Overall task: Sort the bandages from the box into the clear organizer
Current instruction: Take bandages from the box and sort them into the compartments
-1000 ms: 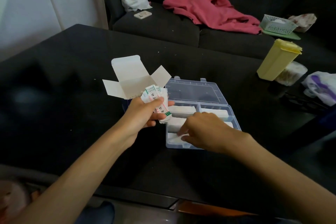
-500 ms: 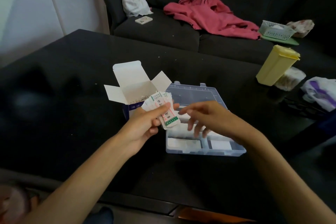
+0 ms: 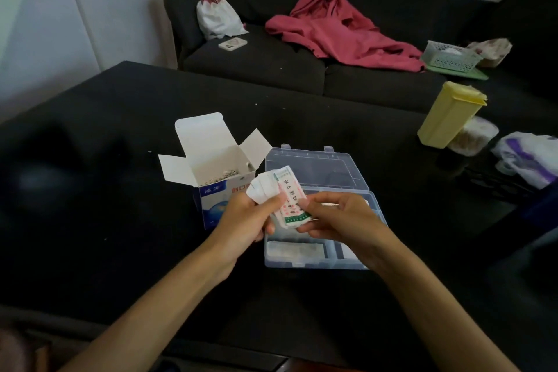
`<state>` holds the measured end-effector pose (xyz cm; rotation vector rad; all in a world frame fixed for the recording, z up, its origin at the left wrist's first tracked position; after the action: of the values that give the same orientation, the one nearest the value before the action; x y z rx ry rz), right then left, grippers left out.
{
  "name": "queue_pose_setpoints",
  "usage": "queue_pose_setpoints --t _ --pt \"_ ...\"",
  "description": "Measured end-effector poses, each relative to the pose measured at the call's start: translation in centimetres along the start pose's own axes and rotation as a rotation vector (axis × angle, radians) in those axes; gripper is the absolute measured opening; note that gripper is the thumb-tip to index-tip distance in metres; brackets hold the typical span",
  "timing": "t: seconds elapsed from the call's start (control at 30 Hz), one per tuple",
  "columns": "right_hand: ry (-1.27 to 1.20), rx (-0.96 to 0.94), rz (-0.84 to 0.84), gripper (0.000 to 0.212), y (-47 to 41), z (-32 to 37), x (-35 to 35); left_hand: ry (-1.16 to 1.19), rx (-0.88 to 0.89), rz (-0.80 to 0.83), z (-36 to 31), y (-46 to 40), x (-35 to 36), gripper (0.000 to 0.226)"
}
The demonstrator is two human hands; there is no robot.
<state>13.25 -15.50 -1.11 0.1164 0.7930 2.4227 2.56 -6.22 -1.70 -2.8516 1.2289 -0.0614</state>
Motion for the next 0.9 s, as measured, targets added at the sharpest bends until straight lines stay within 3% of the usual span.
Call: queue_pose_setpoints --t 0.2,0.43,0.7,0.9 --pt "0.119 -0.164 -0.175 0.014 0.4 0.8 -1.1 0.057 0.048 -0.091 -0.4 0.0 0.1 0.019" --pt "0.063 -0.124 -0.123 0.007 0.0 0.0 -0.9 0.103 0.012 -0.175 0.4 0.3 -0.3 0.022" --pt "0.027 -0.078 -0.083 0.012 -0.3 -0.2 -0.7 0.135 -0.087 -0.007 0.8 0.2 0.4 0.005" --pt "0.032 -0.137 -0.127 0.009 0.0 0.1 -0.7 0.014 -0.061 -0.056 0.7 -0.2 -0.3 0.017"
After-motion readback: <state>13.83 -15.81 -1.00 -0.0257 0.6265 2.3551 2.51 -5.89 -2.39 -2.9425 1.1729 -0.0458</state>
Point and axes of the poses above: each hand's wrist, its own y-axis away from the middle knuckle, its own x-axis out of the palm, z = x × y, the point moved 7 cm from there along -y, towards the middle knuckle, and after that the axes turned 13 degrees about x, right-handed, at the moved point
